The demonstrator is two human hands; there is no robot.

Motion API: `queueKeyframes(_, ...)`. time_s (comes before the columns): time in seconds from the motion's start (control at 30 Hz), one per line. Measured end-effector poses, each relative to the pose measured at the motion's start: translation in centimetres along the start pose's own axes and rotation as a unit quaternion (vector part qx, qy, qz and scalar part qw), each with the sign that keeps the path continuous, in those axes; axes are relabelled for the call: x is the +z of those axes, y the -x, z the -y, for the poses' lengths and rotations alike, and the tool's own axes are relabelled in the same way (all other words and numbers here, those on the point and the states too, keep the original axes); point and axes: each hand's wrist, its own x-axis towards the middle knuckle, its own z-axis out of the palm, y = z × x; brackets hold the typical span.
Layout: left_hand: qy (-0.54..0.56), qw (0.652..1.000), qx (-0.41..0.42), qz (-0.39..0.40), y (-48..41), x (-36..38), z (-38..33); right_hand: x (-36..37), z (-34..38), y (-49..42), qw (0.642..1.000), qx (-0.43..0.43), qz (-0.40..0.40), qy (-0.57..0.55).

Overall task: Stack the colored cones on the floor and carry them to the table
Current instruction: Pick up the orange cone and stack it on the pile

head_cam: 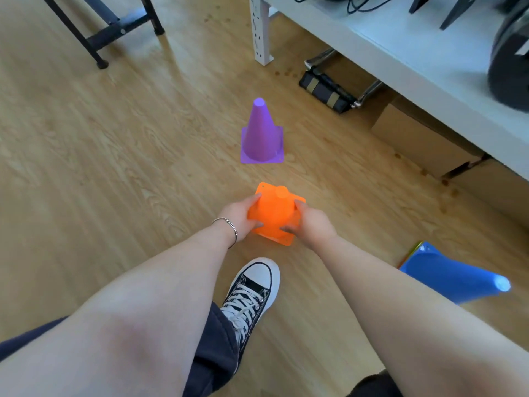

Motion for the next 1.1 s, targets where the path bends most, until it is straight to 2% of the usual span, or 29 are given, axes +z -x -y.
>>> queueKeyframes(0.3, 0.053, 0.993, 0.102, -0.008, 1.3, 0.0, -10.5, -8.9, -6.4, 6.2, 0.997, 0.011, -0.069, 0.009)
queueKeyframes(0.47, 0.087, 0.986, 0.142, 0.005, 3.1, -0.5, -15.8, -12.7, -8.6, 10.5, 0.993, 0.008, -0.115, -0.032)
queueKeyframes(0.63, 0.064, 0.98, 0.19, -0.001, 5.0, -1.1, -21.3, -16.3, -11.4, 15.0, 0.984, 0.023, -0.158, -0.074)
queueKeyframes(0.9, 0.036, 0.961, 0.273, 0.03, 7.9, 0.0, -29.1, -19.5, -16.1, 21.5, 0.968, 0.054, -0.216, -0.118)
queueKeyframes(1.1, 0.024, 0.947, 0.313, 0.075, 8.3, 4.1, -32.8, -18.9, -20.6, 24.5, 0.96, 0.11, -0.215, -0.141)
